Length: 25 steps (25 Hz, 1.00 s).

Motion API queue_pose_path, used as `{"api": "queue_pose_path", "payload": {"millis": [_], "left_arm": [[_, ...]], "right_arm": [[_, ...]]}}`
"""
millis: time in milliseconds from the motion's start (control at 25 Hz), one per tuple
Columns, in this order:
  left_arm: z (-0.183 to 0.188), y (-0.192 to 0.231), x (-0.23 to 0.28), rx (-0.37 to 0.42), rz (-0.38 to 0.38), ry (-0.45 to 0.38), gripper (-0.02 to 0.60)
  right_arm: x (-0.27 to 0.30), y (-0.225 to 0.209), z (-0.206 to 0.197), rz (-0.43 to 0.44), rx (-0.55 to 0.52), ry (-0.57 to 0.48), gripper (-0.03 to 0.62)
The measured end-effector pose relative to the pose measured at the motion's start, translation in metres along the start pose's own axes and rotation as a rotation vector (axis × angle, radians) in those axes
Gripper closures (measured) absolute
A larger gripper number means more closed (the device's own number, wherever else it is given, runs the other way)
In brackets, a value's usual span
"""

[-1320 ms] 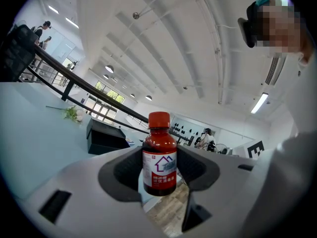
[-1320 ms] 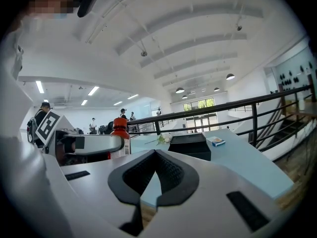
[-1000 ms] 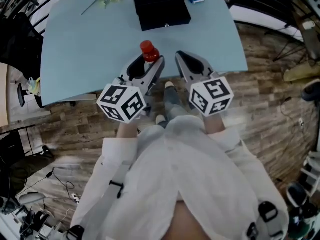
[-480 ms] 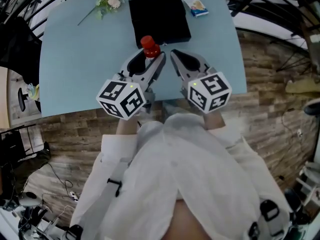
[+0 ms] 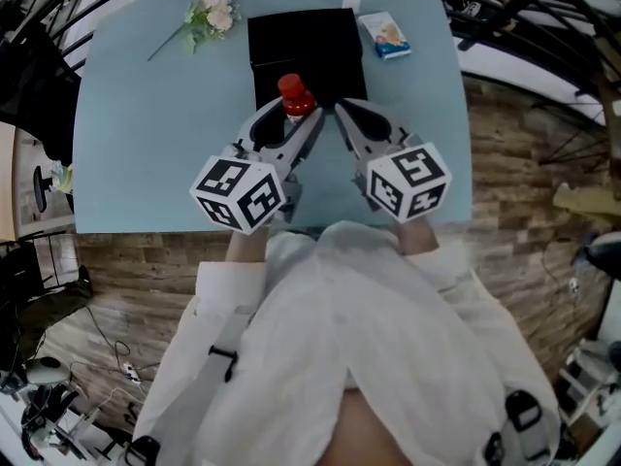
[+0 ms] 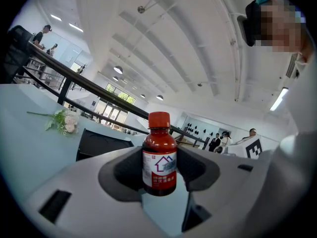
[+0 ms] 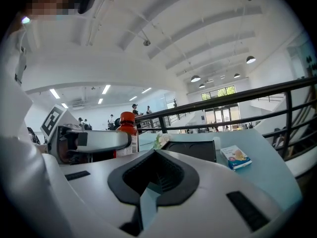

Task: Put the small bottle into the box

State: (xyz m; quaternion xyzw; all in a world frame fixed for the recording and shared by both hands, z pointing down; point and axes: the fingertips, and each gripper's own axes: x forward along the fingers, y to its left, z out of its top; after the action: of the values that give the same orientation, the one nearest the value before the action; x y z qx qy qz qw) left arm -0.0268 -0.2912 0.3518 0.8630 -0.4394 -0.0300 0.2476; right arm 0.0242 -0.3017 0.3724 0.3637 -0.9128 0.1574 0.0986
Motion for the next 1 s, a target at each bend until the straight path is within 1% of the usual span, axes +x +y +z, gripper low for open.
{"api": "queue_pose_path", "payload": {"millis": [200,560,680,1000], "left_arm": [[0.000,0.012,0.008,-0.009,0.032,0.007,0.371],[-0.001,0.028,0.009,-0.005,0.043,0.031,0.371],[-0.001,0.034,0.009,-0.011,0.030,0.042,0.371],[-0.003,0.052,0.011,-0.024,-0.039,0.094,0.371]], "right_arm": [[0.012,-0.010,-0.003,0.021,0.016,0.013,0.591],[0.027,-0.009,-0.008,0.022,0.035,0.021,0.591],[0.032,-0.010,-0.012,0.004,0.043,0.033,0.591],[0.041,-0.012,-0.011,-0.075,0.082,0.031,0.591]]}}
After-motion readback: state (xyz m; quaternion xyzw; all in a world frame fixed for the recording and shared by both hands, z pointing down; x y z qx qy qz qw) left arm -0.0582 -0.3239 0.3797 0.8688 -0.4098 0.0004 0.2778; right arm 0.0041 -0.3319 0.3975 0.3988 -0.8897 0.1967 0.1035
